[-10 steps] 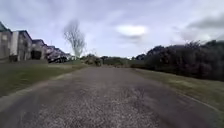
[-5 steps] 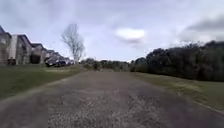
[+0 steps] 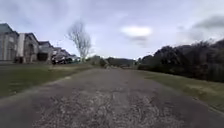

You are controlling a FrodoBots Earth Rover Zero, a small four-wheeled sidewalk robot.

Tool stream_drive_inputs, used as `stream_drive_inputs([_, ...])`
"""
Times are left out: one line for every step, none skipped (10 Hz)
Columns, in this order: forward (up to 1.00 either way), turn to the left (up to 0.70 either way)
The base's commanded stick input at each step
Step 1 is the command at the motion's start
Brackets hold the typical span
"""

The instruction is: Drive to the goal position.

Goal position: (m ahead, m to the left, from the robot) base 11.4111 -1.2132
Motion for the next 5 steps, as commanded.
stream_drive_inputs([0.66, 0.0])
stream_drive_inputs([0.66, 0.0])
stream_drive_inputs([0.66, 0.0])
stream_drive_inputs([0.66, 0.0])
stream_drive_inputs([0.67, 0.0])
